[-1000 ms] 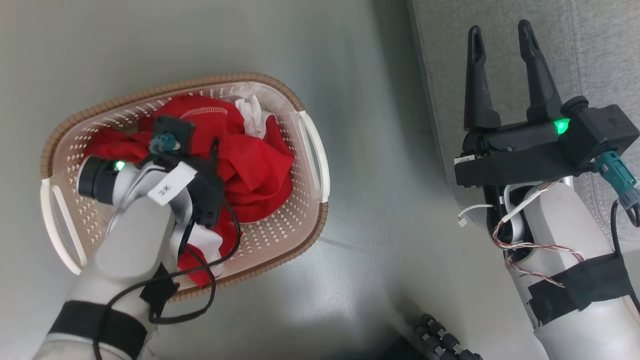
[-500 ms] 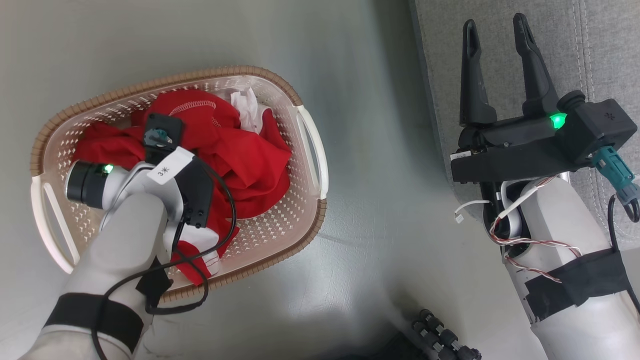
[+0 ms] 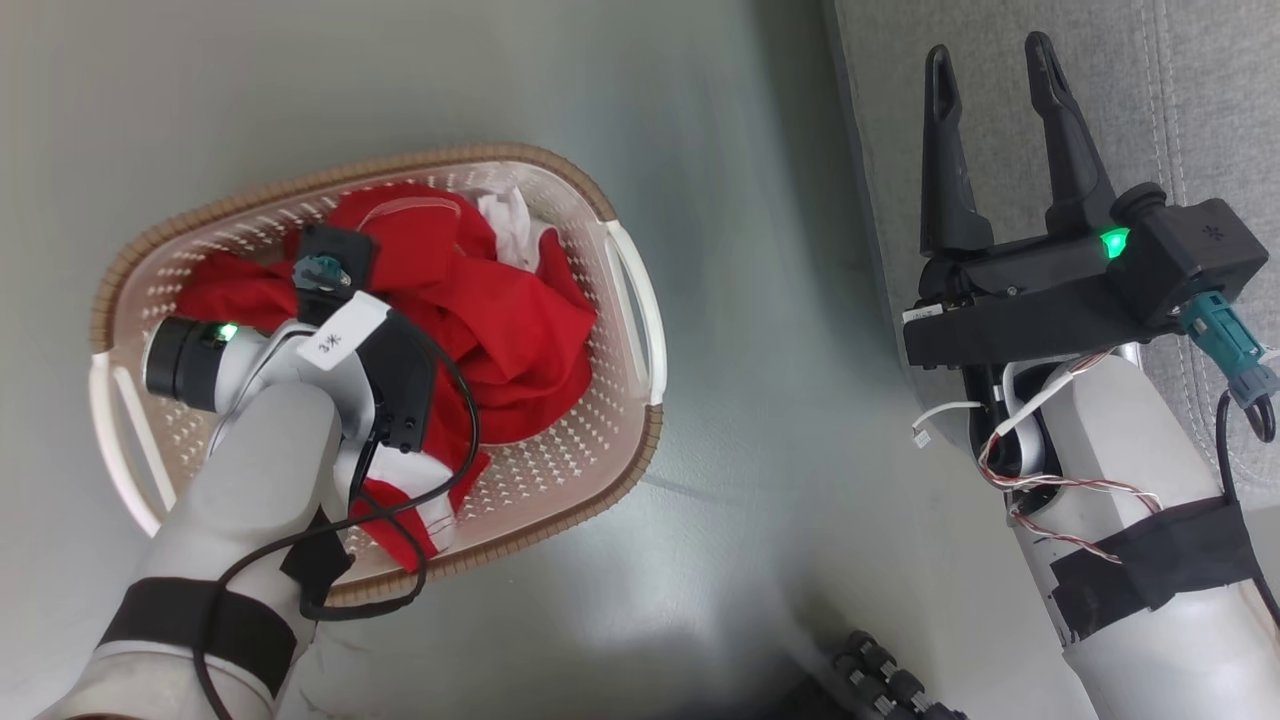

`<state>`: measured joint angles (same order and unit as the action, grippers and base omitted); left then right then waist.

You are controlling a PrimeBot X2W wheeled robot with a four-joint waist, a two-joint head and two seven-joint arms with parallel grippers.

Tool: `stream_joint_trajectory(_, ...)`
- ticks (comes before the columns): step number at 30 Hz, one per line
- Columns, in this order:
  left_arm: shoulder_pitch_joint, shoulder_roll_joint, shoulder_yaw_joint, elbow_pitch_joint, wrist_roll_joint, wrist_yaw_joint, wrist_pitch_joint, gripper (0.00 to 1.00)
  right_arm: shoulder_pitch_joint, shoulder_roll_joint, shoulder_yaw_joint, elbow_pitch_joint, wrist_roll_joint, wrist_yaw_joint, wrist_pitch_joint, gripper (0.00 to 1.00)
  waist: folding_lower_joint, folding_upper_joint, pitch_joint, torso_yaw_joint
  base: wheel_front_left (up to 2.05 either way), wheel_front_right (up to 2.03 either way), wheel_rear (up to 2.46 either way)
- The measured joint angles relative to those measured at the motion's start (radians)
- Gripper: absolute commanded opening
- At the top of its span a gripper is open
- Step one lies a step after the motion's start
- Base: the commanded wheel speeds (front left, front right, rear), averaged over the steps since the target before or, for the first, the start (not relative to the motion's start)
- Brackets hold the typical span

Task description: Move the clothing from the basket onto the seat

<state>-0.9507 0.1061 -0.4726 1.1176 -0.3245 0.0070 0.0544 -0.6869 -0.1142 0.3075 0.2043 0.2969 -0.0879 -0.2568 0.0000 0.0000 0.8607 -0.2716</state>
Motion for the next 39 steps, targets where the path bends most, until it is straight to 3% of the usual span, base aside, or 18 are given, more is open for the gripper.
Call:
stream_joint_trajectory(10, 0.037, -0.02, -0.019, 0.0, -0.001, -0.061, -0.105, 0.0, 0.007, -0.016, 0.0, 0.027, -0.02, 0.01, 0.0, 1.0, 0.0, 0.0, -0.072, 0.036, 0.0, 0.0, 0.0)
stream_joint_trajectory(22, 0.124, -0.049, 0.005, -0.018, -0.062, -0.088, -0.249, 0.0, 0.042, -0.035, 0.014, 0.067, -0.035, 0.036, 0.0, 1.0, 0.0, 0.0, -0.197, 0.096, 0.0, 0.0, 0.0)
stream_joint_trajectory(39, 0.221, -0.061, 0.02, -0.094, -0.121, -0.114, -0.297, 0.0, 0.106, -0.059, 0.023, 0.13, -0.042, 0.07, 0.0, 1.0, -0.0002, 0.0, -0.391, 0.189, 0.0, 0.0, 0.0)
